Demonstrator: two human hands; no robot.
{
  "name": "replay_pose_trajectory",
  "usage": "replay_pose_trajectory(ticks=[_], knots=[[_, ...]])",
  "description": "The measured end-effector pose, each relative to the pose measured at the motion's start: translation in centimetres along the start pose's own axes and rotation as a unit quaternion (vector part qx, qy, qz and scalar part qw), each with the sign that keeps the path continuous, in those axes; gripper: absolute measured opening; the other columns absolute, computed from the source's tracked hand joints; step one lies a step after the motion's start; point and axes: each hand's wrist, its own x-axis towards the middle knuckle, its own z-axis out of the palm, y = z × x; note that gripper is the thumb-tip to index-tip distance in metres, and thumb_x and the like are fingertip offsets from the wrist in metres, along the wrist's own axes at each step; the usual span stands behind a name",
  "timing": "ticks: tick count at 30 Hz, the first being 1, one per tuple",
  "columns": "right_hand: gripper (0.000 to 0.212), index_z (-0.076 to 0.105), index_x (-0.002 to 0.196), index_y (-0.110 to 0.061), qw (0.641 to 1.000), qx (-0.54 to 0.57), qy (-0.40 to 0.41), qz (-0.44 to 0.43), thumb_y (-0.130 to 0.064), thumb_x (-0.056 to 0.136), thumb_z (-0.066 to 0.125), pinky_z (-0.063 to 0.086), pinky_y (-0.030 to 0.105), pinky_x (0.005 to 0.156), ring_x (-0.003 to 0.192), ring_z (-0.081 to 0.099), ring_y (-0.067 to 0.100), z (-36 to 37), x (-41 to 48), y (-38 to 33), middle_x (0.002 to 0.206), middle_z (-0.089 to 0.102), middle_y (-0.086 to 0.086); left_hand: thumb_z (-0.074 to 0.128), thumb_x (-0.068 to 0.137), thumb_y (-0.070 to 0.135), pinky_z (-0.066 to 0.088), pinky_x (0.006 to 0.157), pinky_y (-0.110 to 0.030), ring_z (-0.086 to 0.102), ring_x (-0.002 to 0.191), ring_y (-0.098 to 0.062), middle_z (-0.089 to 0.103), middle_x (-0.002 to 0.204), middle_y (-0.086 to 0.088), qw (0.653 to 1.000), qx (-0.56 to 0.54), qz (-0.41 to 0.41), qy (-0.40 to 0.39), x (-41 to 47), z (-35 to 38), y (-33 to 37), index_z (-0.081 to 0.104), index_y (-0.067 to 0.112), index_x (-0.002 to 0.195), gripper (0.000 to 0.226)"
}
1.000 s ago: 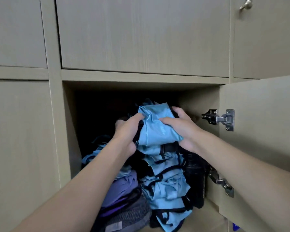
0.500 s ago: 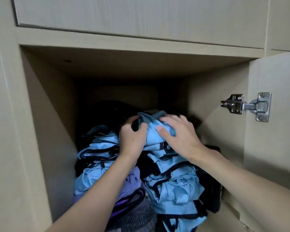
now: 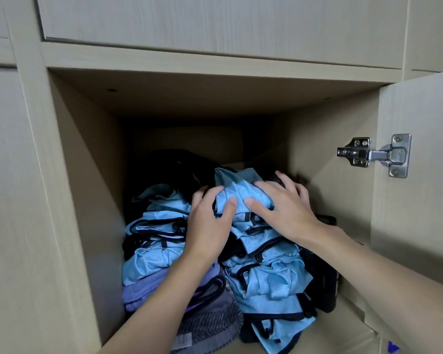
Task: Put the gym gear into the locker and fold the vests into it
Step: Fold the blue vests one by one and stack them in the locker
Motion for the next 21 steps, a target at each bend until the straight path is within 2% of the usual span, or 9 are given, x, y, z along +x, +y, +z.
replay_pose_trajectory(ticks=[3, 6, 10, 16, 19, 21], knots=[[0.074, 0.041, 0.145, -0.032, 0.999, -0.03, -0.013, 0.012, -0.075, 0.088, 0.024, 0.001, 0.048, 0.119, 0.15, -0.001, 0.013, 0.6, 0.3, -0.3, 0.156, 0.034, -0.011, 0.05, 0.1, 0.044, 0.032, 0.097, -0.021, 0.039, 0.135, -0.013, 0.033, 0.15, 0.006, 1.0, 0.015, -0.021, -0.008, 0.0, 0.0, 0.1, 0.046, 0.027, 0.145, 0.047], [0.069, 0.043, 0.144, -0.032, 0.999, -0.046, 0.014, 0.013, -0.072, 0.091, 0.03, 0.004, 0.047, 0.118, 0.149, 0.0, 0.015, 0.5, 0.3, -0.7, 0.16, 0.025, -0.01, 0.05, 0.102, 0.039, 0.025, 0.103, -0.019, 0.024, 0.146, -0.013, 0.019, 0.16, 0.005, 1.0, 0.023, -0.011, -0.009, -0.7, -0.3, 0.2, 0.041, 0.027, 0.149, 0.049], [0.065, 0.042, 0.145, -0.032, 0.999, -0.018, 0.032, 0.022, -0.068, 0.092, 0.034, 0.005, 0.045, 0.117, 0.148, 0.004, 0.013, 0.2, -0.1, -1.2, 0.159, 0.026, -0.012, 0.049, 0.103, 0.036, 0.018, 0.107, -0.021, 0.012, 0.15, -0.012, 0.008, 0.164, 0.006, 0.999, 0.029, 0.002, -0.017, -1.7, -0.6, 0.6, 0.037, 0.03, 0.151, 0.05], [0.063, 0.041, 0.146, -0.032, 0.999, -0.005, 0.042, 0.013, -0.066, 0.093, 0.038, 0.007, 0.042, 0.116, 0.146, 0.008, 0.012, -1.1, -1.4, -2.2, 0.157, 0.027, -0.012, 0.051, 0.102, 0.036, 0.017, 0.108, -0.02, 0.011, 0.151, -0.012, 0.008, 0.165, 0.006, 1.0, 0.021, 0.0, -0.015, -3.1, -1.5, 1.3, 0.038, 0.029, 0.151, 0.051], [0.061, 0.042, 0.146, -0.032, 0.999, -0.001, 0.044, 0.01, -0.063, 0.093, 0.042, 0.01, 0.042, 0.115, 0.144, 0.012, 0.013, -2.1, -2.4, -2.7, 0.155, 0.029, -0.011, 0.052, 0.101, 0.037, 0.019, 0.117, -0.028, 0.011, 0.151, -0.013, 0.009, 0.165, 0.006, 1.0, 0.018, 0.002, -0.02, -4.4, -2.3, 1.7, 0.037, 0.03, 0.151, 0.053], [0.058, 0.044, 0.144, -0.032, 0.999, -0.001, 0.046, 0.01, -0.061, 0.094, 0.044, 0.011, 0.041, 0.114, 0.143, 0.013, 0.013, -2.8, -3.5, -3.1, 0.153, 0.031, -0.01, 0.053, 0.101, 0.037, 0.02, 0.117, -0.028, 0.012, 0.151, -0.012, 0.011, 0.164, 0.006, 0.999, 0.022, 0.003, -0.023, -5.8, -2.9, 2.0, 0.038, 0.028, 0.15, 0.052]])
